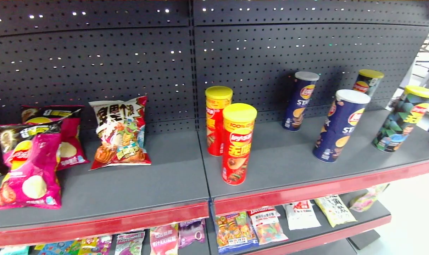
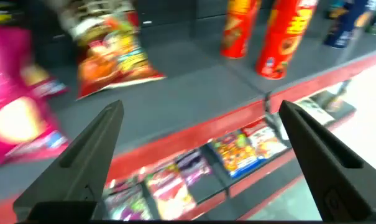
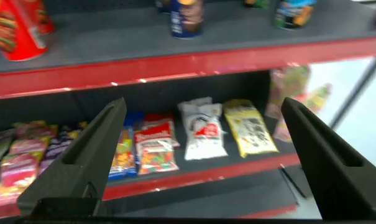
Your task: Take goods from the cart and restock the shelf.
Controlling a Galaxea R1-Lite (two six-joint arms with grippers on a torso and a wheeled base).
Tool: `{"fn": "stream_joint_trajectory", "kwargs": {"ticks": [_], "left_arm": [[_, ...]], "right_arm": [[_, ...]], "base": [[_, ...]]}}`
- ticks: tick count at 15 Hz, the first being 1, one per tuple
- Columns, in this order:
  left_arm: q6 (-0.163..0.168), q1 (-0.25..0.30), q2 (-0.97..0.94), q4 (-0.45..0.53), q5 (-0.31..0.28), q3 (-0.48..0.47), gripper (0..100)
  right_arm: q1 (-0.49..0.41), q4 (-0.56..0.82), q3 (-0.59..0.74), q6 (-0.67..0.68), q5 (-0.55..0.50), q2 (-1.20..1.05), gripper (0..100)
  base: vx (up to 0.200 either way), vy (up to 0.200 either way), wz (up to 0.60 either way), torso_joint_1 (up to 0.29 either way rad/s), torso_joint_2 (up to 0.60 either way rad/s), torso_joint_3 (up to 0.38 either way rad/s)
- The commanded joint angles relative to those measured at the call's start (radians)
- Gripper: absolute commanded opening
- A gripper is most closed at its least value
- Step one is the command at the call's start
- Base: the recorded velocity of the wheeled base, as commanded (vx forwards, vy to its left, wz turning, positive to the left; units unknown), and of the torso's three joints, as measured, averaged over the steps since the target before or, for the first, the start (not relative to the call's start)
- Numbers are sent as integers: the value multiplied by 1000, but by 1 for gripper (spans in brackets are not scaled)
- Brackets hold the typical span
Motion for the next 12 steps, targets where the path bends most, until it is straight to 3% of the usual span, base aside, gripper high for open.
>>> {"fn": "stream_joint_trajectory", "kwargs": {"ticks": [1,6,7,8,9,10,12], "left_arm": [[0,0,7,1,-1,9,100],[-2,0,-2,1,5,24,100],[-2,0,-11,1,5,30,100],[-2,0,-22,2,5,36,100],[-2,0,-23,2,5,41,100],[-2,2,-39,2,5,53,100],[-2,2,-59,2,8,66,100]], "right_arm": [[0,0,-1,1,0,1,100],[0,-2,-1,-7,-22,-1,100],[2,3,-71,-5,-17,27,100],[3,5,-277,72,-12,260,100],[2,2,-375,133,-17,357,100],[5,-8,-541,121,-8,547,100],[42,-97,-611,12,35,709,100]], "base": [[0,0,0,0,0,0],[0,0,0,0,0,0],[0,0,0,0,0,0],[0,0,0,0,0,0],[0,0,0,0,0,0],[0,0,0,0,0,0],[0,0,0,0,0,0]]}}
